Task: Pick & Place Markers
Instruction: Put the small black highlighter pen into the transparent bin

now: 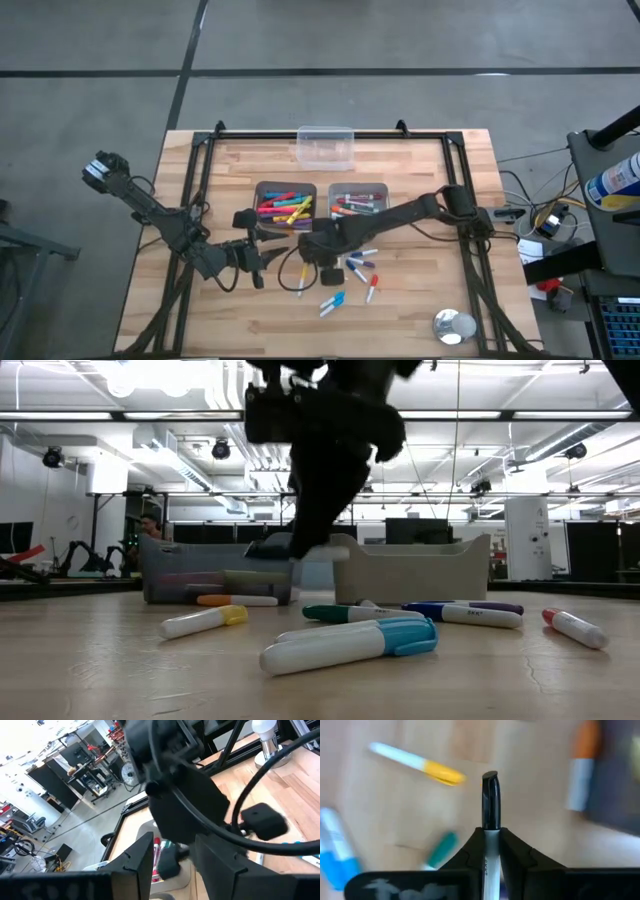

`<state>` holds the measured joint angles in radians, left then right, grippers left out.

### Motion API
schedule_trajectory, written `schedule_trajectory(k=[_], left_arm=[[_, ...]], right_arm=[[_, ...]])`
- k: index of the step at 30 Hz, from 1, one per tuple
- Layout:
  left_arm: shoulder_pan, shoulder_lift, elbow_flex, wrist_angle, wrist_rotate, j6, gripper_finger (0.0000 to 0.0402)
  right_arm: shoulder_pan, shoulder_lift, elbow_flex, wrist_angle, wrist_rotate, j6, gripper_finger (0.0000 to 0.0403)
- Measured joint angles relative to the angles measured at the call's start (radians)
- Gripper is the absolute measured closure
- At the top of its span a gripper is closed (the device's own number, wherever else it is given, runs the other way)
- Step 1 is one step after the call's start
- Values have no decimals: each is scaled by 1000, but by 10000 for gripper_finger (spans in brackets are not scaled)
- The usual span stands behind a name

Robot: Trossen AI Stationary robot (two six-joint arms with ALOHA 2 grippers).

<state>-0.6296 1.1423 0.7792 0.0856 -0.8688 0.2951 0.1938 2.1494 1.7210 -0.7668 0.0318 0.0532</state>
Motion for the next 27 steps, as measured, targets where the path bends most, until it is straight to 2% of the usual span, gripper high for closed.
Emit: schedule_trajectory(k=[2,7,11,21,24,27], left_arm=[[0,0,0,0,0,0,260],[0,0,0,0,0,0,260],[0,0,0,-1,-1,-2,260],[0,0,0,-1,0,-4,260],[0,0,0,0,0,-7,260],[0,0,0,0,0,-8,260]], right_arm=[[-2,0,47,-71,94,-35,371],[-29,-2,139,-199,409,-138,370],[-88,-2,179,-250,537,-142,370],[-311,-3,180,-200,543,-239,369],[-387,-3,179,-156,494,-263,369],[-459,-3,179,-97,399,-284,369]])
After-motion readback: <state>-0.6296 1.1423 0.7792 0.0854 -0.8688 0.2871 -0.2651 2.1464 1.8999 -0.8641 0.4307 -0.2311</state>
